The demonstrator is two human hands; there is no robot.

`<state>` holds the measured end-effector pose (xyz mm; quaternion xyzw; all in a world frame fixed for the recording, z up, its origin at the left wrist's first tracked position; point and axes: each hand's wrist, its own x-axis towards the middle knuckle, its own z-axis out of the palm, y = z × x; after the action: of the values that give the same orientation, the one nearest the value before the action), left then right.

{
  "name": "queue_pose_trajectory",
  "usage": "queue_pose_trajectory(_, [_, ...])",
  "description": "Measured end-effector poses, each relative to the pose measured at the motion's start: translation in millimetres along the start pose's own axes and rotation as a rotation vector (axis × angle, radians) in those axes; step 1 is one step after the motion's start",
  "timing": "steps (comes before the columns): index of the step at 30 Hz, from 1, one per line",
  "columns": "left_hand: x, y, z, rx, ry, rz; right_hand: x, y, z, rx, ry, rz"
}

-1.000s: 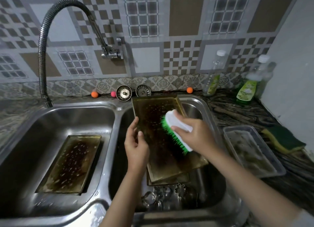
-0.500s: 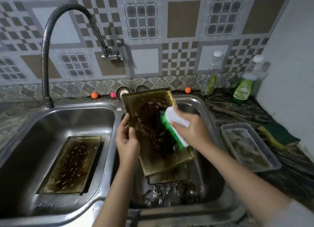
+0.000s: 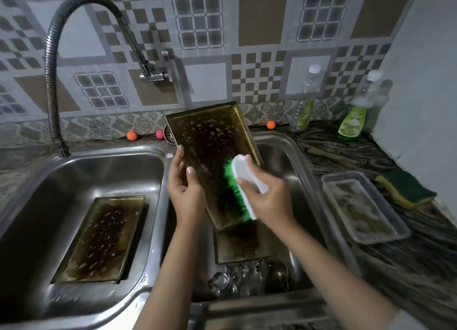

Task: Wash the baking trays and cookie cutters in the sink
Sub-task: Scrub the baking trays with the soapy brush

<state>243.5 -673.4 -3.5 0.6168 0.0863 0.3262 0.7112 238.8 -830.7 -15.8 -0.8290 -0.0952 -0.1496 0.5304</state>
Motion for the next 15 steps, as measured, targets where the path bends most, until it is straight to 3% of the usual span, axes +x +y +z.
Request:
queue_pose_trajectory(3, [-11, -1, 12, -0.013, -0.015, 0.015, 17, -4, 3, 0.043, 0.103, 0.064])
queue_pose_trajectory(9, [-13, -5, 12, -0.014, 0.022, -0.040, -20, -8, 20, 0.073, -0.024, -0.080])
queue_pose_trajectory(13, [-15, -10, -7, -0.002, 0.007, -0.079, 21, 20, -13, 0.022, 0.038, 0.075])
queue_pose_trajectory(15, [-24, -11, -5, 0.039, -0.056, -0.077, 48, 15, -21, -0.006, 0.070, 0.055])
